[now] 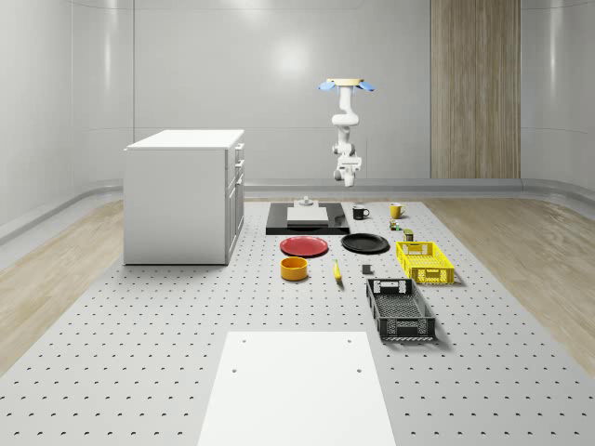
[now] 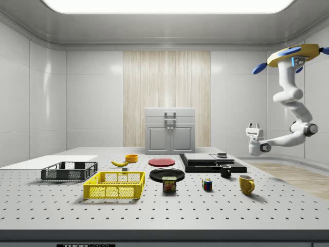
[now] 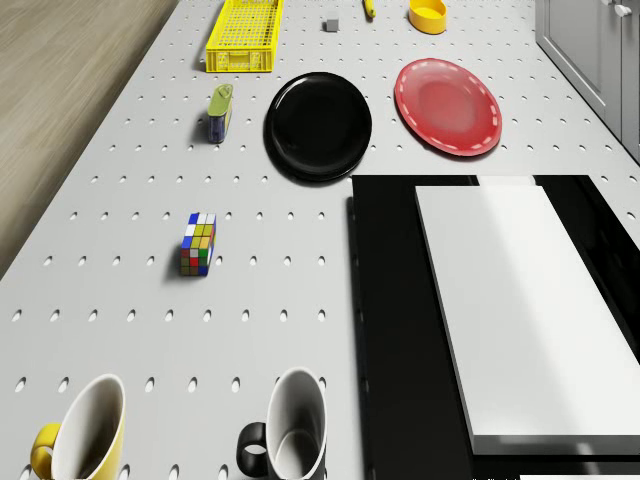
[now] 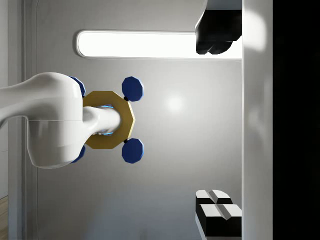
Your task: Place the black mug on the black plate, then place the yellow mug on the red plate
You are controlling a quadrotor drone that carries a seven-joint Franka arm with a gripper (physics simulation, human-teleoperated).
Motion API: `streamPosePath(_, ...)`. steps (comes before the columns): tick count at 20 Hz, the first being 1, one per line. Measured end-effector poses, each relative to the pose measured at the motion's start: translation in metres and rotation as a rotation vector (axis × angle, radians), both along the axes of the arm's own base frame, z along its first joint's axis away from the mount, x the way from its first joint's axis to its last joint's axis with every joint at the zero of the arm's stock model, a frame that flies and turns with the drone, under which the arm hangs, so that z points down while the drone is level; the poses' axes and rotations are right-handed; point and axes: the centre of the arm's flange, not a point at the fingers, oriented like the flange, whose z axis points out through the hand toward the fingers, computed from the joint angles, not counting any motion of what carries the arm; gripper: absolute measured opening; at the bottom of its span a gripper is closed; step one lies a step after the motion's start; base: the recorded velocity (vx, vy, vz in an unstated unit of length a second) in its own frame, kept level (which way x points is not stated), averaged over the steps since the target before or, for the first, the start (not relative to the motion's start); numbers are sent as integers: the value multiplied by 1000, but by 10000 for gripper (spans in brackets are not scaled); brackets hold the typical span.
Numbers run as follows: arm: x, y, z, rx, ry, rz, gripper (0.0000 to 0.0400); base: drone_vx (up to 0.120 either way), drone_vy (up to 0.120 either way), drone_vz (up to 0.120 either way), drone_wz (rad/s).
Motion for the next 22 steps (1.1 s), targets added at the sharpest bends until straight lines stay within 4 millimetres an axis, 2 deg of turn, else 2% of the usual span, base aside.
streamPosePath(20, -1, 3, 0, -33, -15, -1, 400, 120, 0, 0, 0)
streamPosePath(22, -2, 5, 0, -46, -17, -1, 400, 40, 0, 0, 0)
